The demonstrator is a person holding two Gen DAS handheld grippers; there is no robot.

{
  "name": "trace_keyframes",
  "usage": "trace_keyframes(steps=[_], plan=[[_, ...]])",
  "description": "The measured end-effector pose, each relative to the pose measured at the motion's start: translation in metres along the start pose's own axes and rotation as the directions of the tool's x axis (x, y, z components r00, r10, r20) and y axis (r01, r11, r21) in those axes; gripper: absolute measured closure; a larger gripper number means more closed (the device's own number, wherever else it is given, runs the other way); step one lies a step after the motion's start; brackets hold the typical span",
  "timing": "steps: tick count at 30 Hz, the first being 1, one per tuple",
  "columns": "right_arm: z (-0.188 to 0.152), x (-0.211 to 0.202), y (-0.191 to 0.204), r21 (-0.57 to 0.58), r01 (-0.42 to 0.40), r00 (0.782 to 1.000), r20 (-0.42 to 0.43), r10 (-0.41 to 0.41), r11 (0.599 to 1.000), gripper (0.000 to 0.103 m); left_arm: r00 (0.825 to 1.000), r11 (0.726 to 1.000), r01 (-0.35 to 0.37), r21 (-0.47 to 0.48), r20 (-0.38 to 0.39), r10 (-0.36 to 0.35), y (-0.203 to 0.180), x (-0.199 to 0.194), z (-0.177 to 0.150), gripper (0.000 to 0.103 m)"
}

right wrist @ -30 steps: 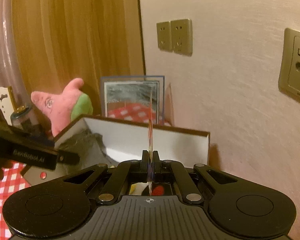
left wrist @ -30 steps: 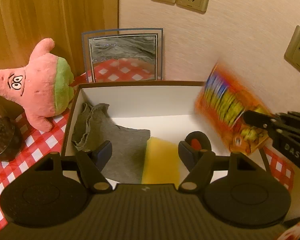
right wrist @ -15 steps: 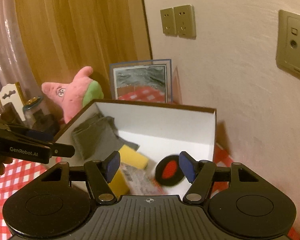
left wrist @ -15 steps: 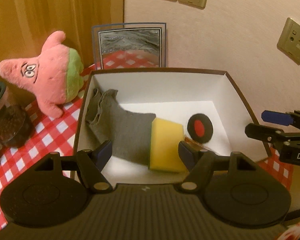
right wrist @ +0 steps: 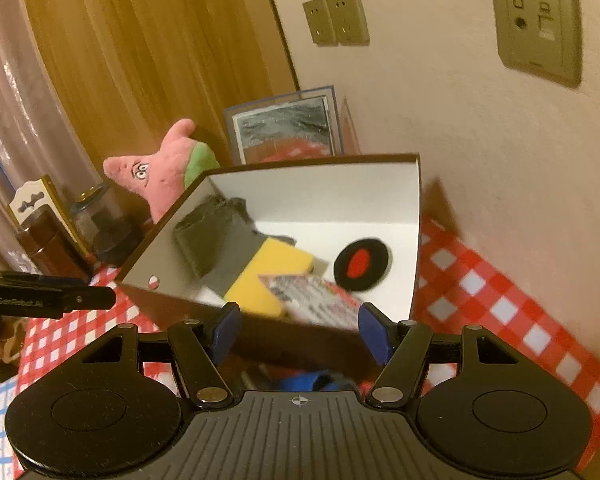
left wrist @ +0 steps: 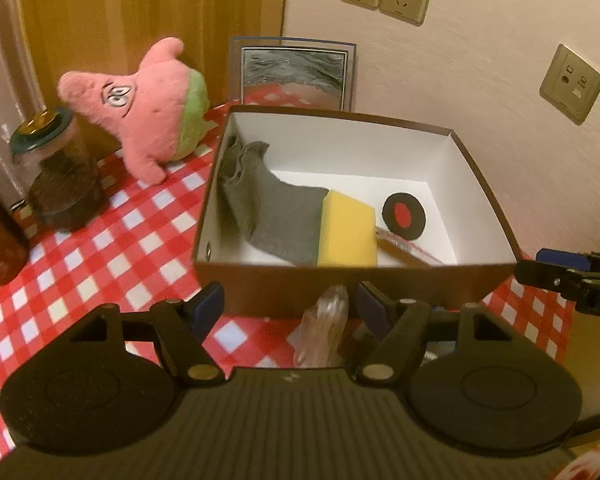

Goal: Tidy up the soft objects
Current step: 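Move both tools back toward the remaining items beside the box, then lower the left gripper onto the white hair tie and close it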

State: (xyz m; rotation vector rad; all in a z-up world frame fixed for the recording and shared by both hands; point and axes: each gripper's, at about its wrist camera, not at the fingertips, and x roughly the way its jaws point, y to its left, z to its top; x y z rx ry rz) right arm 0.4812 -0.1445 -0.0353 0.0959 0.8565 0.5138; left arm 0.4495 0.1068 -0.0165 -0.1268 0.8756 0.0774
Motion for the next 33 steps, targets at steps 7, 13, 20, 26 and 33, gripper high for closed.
trace_keyframes(steps=[7, 13, 20, 26, 33], plan=[[-0.018, -0.018, 0.01, 0.017, -0.011, 1.0, -0.023, 0.011, 1.0, 0.038, 1.0, 1.0, -0.003, -0.03, 0.006, 0.003, 0.008, -0.029, -0.029, 0.032], [-0.037, -0.027, 0.021, 0.013, -0.021, 0.998, -0.062, 0.022, 1.0, 0.038, 1.0, 0.998, -0.025, -0.06, -0.012, 0.025, 0.017, -0.043, -0.058, 0.032], [-0.063, -0.028, 0.035, 0.004, -0.022, 0.991, -0.129, 0.022, 1.0, 0.038, 0.998, 0.995, -0.031, -0.09, -0.054, 0.027, 0.021, -0.051, -0.094, 0.032], [-0.079, -0.025, 0.046, 0.001, -0.025, 0.985, -0.172, 0.025, 1.0, 0.038, 0.997, 0.993, -0.039, -0.109, -0.07, 0.031, 0.023, -0.056, -0.114, 0.032], [-0.09, -0.016, 0.052, 0.054, -0.034, 0.979, -0.199, 0.045, 0.998, 0.038, 0.994, 0.991, -0.065, -0.117, -0.096, 0.054, 0.026, -0.057, -0.133, 0.032]])
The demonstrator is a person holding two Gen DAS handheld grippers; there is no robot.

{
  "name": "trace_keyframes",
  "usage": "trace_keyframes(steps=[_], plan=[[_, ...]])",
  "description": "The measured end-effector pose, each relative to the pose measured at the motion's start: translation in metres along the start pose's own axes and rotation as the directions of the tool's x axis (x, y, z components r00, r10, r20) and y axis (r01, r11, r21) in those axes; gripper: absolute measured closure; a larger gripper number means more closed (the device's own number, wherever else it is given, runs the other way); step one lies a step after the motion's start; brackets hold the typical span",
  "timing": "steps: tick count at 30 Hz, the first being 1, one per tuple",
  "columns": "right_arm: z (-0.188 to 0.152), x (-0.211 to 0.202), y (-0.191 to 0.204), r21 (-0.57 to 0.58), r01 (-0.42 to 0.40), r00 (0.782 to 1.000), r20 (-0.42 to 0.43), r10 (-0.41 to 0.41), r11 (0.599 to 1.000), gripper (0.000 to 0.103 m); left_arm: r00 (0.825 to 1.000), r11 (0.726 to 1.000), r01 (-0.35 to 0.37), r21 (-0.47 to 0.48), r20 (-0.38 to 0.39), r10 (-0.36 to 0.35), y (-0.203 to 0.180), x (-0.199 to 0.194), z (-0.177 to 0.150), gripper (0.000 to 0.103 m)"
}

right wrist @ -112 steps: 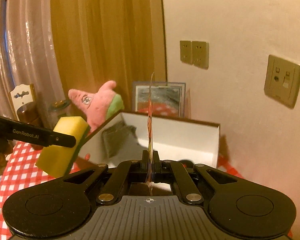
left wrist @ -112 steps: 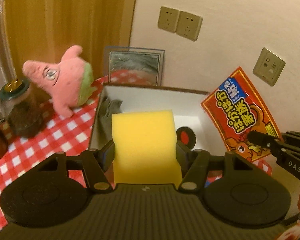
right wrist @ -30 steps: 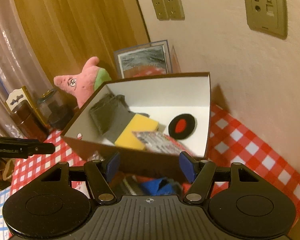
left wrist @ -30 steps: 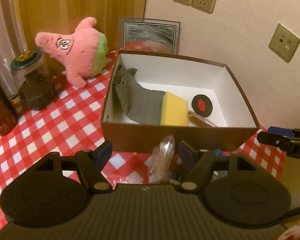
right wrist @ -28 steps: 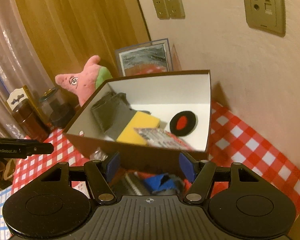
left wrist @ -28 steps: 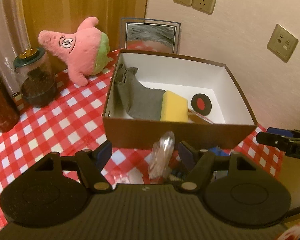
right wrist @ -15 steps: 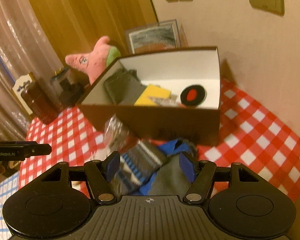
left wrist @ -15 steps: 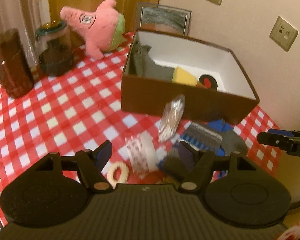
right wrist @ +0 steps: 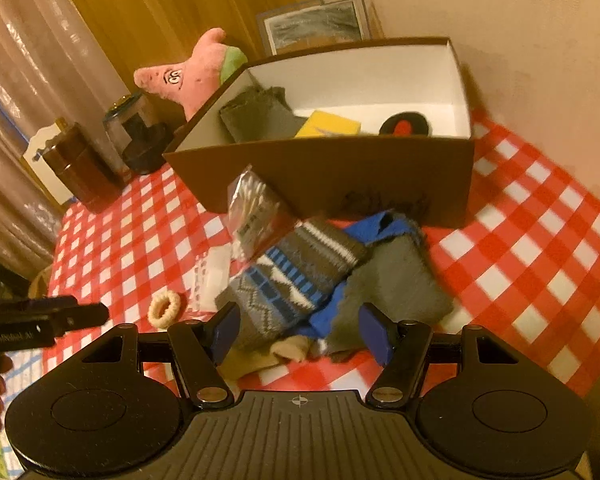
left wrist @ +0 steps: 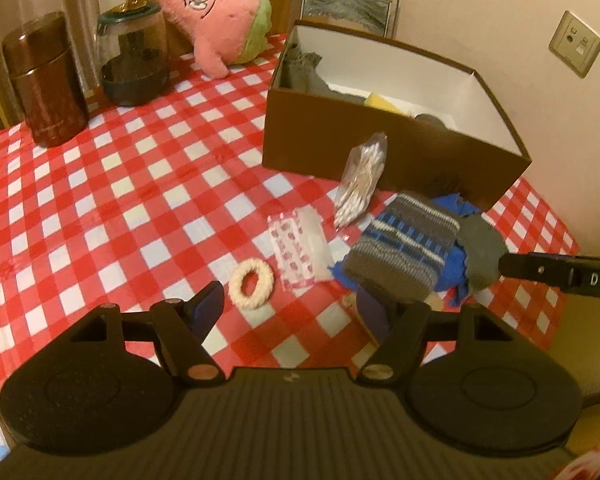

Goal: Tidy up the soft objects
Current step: 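Lower the left gripper onto the white hair tie and close it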

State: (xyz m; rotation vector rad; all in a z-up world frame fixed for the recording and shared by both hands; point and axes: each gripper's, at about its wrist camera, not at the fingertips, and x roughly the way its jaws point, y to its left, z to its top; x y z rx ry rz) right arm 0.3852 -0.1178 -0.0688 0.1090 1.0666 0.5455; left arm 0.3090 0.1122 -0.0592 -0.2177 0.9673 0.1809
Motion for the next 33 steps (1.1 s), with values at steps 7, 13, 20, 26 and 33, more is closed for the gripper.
trace_keyframes(steps=[7, 13, 20, 26, 33], plan=[[-0.005, 0.012, 0.011, 0.001, -0.021, 1.0, -0.015, 0.021, 1.0, 0.038, 0.999, 1.0, -0.03, -0.004, -0.019, 0.03, 0.006, 0.006, -0.01, 0.032], [-0.01, 0.024, 0.018, -0.03, -0.022, 0.999, -0.028, 0.021, 0.999, 0.038, 0.998, 0.999, -0.052, 0.014, -0.027, 0.052, 0.01, 0.017, -0.016, 0.032], [-0.012, 0.039, 0.028, -0.085, -0.008, 0.999, -0.054, 0.003, 0.996, 0.038, 0.998, 0.998, -0.058, 0.039, -0.03, 0.059, 0.012, 0.032, -0.018, 0.033], [-0.009, 0.048, 0.031, -0.105, 0.005, 0.998, -0.063, -0.012, 0.994, 0.038, 0.998, 0.996, -0.056, 0.066, -0.033, 0.059, 0.014, 0.045, -0.015, 0.035], [0.0, 0.06, 0.036, -0.107, 0.006, 0.999, -0.052, -0.012, 0.994, 0.038, 0.997, 0.993, -0.06, 0.1, -0.043, 0.065, 0.02, 0.068, -0.01, 0.038]])
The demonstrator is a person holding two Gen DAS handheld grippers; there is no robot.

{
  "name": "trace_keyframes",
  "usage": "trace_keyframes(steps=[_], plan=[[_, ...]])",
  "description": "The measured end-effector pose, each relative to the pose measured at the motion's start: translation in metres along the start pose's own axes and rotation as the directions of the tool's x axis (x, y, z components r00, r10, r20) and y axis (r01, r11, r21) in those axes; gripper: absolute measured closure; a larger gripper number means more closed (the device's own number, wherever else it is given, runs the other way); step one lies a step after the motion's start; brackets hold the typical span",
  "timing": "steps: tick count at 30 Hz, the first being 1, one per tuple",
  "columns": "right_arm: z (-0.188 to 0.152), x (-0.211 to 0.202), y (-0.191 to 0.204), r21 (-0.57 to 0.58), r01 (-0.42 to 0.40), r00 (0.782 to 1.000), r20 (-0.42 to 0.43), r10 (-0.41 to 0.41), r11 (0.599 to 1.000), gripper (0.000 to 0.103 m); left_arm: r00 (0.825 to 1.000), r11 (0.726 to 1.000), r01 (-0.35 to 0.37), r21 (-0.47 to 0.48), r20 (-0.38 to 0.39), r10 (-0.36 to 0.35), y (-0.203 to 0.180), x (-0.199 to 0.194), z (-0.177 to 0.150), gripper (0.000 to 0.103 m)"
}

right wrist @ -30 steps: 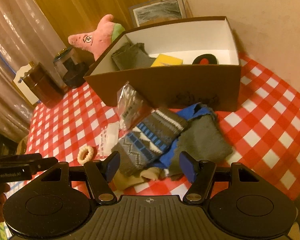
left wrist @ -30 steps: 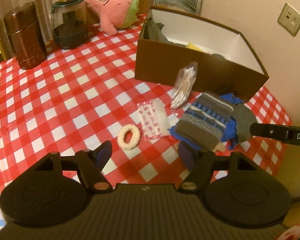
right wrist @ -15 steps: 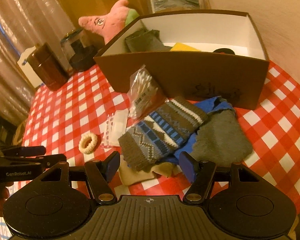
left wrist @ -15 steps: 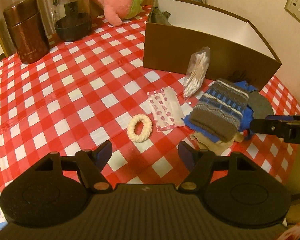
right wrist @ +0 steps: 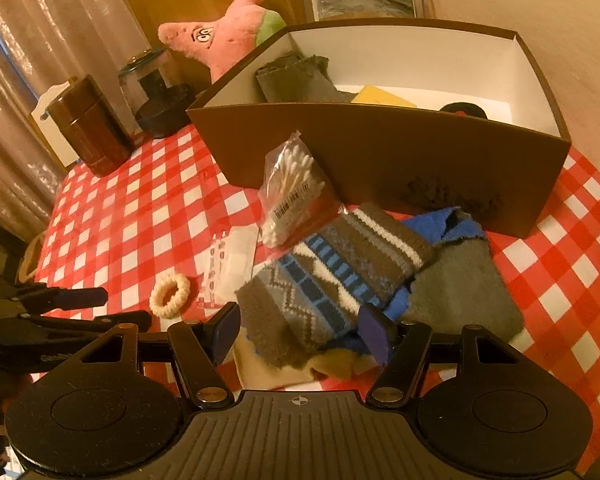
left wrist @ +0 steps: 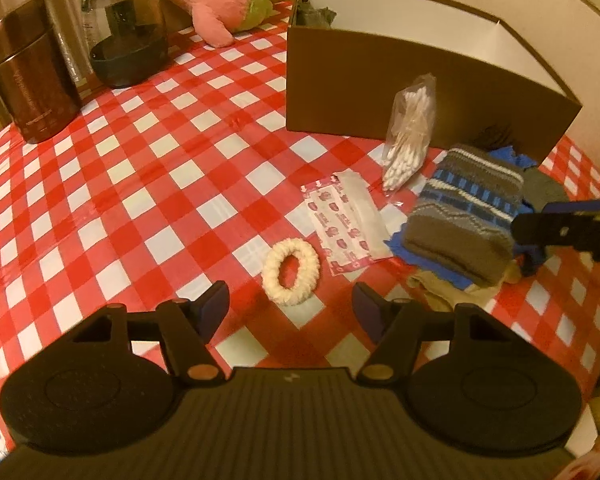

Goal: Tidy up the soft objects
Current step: 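Lower the left gripper onto the white hair tie and close it, then grasp the pink-printed bandage strip with the right gripper while the left lifts the hair tie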

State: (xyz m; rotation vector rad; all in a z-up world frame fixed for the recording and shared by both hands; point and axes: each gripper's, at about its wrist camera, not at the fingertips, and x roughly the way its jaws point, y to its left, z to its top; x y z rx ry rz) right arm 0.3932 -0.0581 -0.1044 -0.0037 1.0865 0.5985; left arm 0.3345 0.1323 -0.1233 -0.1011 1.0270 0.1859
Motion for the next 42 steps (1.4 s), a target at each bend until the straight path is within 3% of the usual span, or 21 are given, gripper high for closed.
trace_keyframes(steps=[9, 16, 23, 26, 34, 42], plan=[[0.011, 0.012, 0.001, -0.002, 0.016, 1.0, 0.007, -0.016, 1.0, 0.038, 0.999, 0.999, -0.008, 0.042, -0.036, 0.01, 0.003, 0.029, 0.004, 0.039], [0.017, 0.019, 0.009, -0.023, 0.003, 1.0, 0.019, -0.002, 1.0, 0.038, 0.999, 0.999, 0.011, 0.052, -0.041, -0.009, 0.005, 0.044, 0.008, 0.049], [0.022, 0.032, 0.032, -0.091, -0.037, 0.999, 0.01, 0.038, 0.995, 0.038, 0.998, 0.998, 0.053, 0.022, -0.036, -0.052, 0.012, 0.05, 0.009, 0.079], [0.024, 0.043, 0.043, -0.117, -0.059, 0.998, -0.006, 0.058, 0.991, 0.038, 0.998, 0.998, 0.06, 0.006, -0.023, -0.06, 0.017, 0.046, 0.008, 0.086], [0.027, 0.085, 0.069, -0.169, -0.093, 0.994, -0.068, 0.082, 0.981, 0.038, 1.0, 0.996, 0.022, -0.086, 0.001, -0.022, 0.044, 0.036, 0.01, 0.088], [0.019, 0.127, 0.081, -0.213, 0.013, 0.996, -0.084, -0.031, 0.977, 0.038, 1.0, 0.991, 0.021, -0.133, -0.007, -0.022, 0.053, 0.037, 0.008, 0.088]])
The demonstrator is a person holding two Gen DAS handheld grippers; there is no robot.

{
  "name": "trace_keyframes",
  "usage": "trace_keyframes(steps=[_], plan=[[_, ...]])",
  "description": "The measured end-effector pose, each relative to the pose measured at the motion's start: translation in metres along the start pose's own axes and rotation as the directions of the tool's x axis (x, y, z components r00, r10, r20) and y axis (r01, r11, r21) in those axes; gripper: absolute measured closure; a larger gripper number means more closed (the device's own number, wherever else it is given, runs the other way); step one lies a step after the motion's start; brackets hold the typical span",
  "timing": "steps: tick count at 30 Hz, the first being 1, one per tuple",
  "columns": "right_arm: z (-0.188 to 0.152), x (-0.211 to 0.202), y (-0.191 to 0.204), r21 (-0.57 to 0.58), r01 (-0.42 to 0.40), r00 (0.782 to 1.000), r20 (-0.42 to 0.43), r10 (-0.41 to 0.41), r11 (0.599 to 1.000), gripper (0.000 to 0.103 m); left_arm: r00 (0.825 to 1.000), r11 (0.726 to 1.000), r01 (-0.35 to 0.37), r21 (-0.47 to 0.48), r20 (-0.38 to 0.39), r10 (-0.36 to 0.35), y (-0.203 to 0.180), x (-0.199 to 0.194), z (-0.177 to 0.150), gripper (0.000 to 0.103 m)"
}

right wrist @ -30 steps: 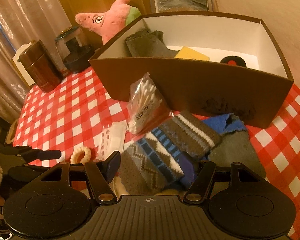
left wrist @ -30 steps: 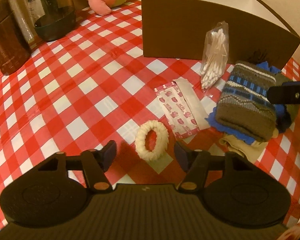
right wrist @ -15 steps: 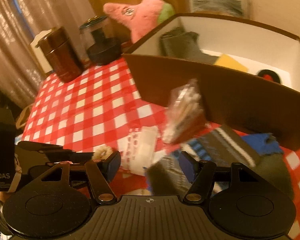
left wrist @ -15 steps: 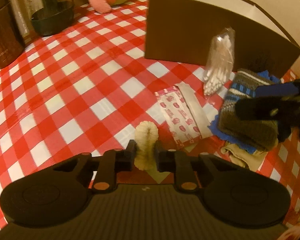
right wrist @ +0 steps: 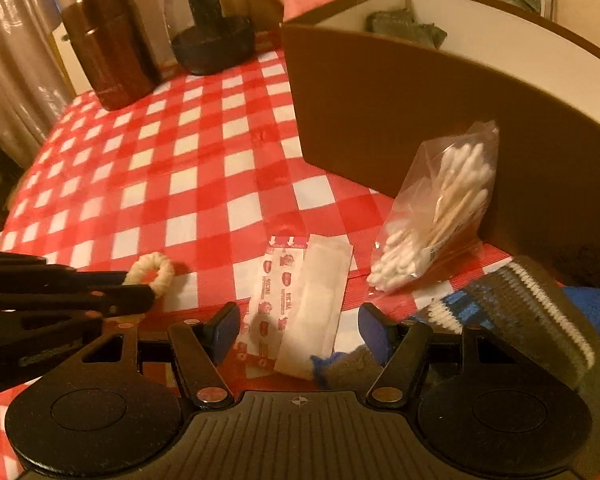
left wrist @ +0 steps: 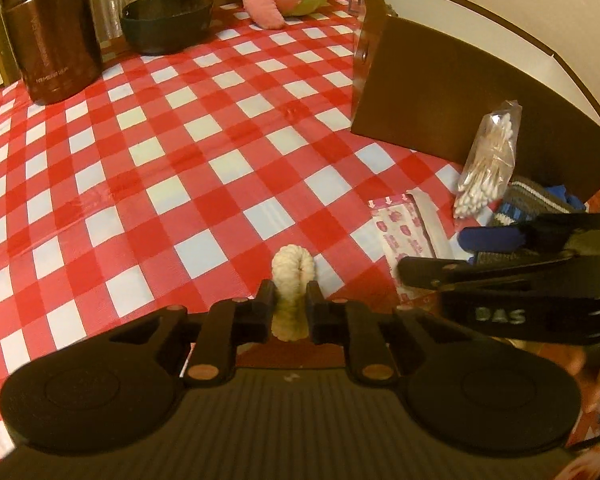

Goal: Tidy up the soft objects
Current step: 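Grasp the pink-printed bandage strip with the right gripper while the left lifts the hair tie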

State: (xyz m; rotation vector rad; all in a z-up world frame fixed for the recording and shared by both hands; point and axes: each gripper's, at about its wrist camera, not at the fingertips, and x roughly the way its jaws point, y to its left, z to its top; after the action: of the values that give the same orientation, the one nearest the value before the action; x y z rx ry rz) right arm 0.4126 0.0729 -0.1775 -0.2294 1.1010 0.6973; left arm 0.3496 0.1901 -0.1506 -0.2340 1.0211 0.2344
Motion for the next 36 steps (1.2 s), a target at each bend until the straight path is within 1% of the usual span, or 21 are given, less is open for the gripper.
trace_keyframes(steps=[4, 7, 9, 10, 11, 12, 13, 18, 25, 26, 29, 36], plan=[[-0.003, 0.005, 0.01, -0.054, 0.058, 0.998, 0.038, -0.056, 0.997, 0.037, 1.0, 1.0, 0.004, -0.005, -0.002, -0.004, 0.001, 0.001, 0.0, 0.088], [-0.009, 0.008, 0.021, -0.127, 0.111, 0.993, 0.062, -0.104, 0.986, 0.038, 1.0, 1.0, 0.007, -0.01, -0.002, -0.007, 0.001, 0.002, 0.0, 0.088], [-0.012, 0.009, 0.025, -0.145, 0.132, 0.99, 0.075, -0.122, 0.981, 0.039, 1.0, 1.0, 0.01, -0.014, -0.002, -0.01, 0.002, 0.002, 0.0, 0.088], [-0.013, 0.009, 0.025, -0.136, 0.134, 0.989, 0.079, -0.124, 0.982, 0.04, 1.0, 1.0, 0.012, -0.015, -0.003, -0.012, 0.002, 0.002, 0.0, 0.088], [-0.013, 0.009, 0.026, -0.139, 0.141, 0.988, 0.082, -0.131, 0.98, 0.044, 1.0, 1.0, 0.013, -0.015, -0.004, -0.013, 0.003, 0.002, 0.0, 0.088], [-0.013, 0.009, 0.026, -0.145, 0.143, 0.988, 0.084, -0.132, 0.979, 0.05, 1.0, 1.0, 0.013, -0.015, -0.005, -0.013, 0.003, 0.002, 0.0, 0.088], [-0.012, 0.008, 0.027, -0.15, 0.144, 0.988, 0.086, -0.132, 0.978, 0.053, 1.0, 1.0, 0.013, -0.015, -0.005, -0.013, 0.003, 0.002, 0.0, 0.088], [-0.009, 0.005, 0.027, -0.147, 0.119, 0.991, 0.079, -0.108, 0.982, 0.075, 1.0, 1.0, 0.018, -0.015, -0.007, -0.018, 0.002, 0.001, 0.0, 0.088], [-0.01, -0.003, 0.022, -0.107, 0.062, 0.997, 0.062, -0.055, 0.992, 0.092, 1.0, 1.0, 0.022, -0.01, -0.002, -0.022, 0.0, -0.004, 0.0, 0.088], [-0.009, -0.004, 0.021, -0.101, 0.05, 0.997, 0.059, -0.044, 0.994, 0.096, 1.0, 1.0, 0.021, -0.008, -0.001, -0.021, -0.001, -0.005, 0.0, 0.088], [-0.009, -0.009, 0.018, -0.08, 0.031, 0.998, 0.056, -0.027, 0.996, 0.099, 1.0, 1.0, 0.024, 0.0, 0.007, -0.024, -0.003, -0.009, 0.001, 0.088], [-0.008, -0.028, 0.013, -0.049, 0.0, 0.997, 0.082, 0.004, 0.999, 0.1, 0.999, 0.999, 0.03, 0.013, 0.024, -0.031, -0.01, -0.022, 0.002, 0.088]])
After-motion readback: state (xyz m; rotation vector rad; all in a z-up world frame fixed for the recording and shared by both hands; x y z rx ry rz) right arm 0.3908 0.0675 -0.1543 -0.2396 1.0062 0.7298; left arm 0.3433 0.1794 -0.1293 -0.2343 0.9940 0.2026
